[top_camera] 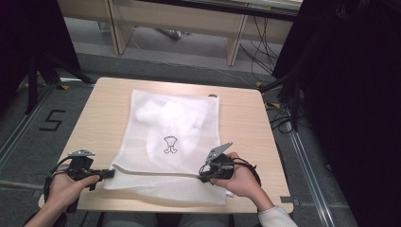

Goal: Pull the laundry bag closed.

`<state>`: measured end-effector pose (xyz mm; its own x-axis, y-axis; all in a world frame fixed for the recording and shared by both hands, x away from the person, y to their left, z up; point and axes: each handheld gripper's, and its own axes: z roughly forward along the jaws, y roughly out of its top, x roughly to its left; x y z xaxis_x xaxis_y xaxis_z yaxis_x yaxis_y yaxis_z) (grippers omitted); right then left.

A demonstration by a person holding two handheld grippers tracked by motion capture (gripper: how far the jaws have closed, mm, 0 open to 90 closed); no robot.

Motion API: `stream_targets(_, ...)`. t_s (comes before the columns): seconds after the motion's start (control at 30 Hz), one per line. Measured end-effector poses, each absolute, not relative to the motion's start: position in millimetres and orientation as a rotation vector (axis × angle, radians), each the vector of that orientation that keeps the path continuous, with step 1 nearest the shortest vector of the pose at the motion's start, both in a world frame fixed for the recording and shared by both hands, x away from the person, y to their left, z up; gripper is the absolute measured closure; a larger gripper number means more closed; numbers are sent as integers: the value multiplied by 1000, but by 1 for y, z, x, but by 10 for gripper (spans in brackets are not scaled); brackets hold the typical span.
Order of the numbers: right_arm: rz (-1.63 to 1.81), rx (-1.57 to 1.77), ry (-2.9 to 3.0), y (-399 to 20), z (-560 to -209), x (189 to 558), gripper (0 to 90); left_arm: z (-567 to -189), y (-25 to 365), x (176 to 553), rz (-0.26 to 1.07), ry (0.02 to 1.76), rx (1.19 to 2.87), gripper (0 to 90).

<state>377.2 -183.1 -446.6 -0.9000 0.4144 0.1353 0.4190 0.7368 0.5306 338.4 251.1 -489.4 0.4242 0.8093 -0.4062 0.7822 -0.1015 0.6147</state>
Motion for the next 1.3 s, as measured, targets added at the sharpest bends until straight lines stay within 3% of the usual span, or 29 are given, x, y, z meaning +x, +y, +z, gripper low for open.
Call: stream_targets(1.3, -863, -782, -2900, -212, -450, 378, 827, -489, 251, 338, 40, 1359, 1873, 862)
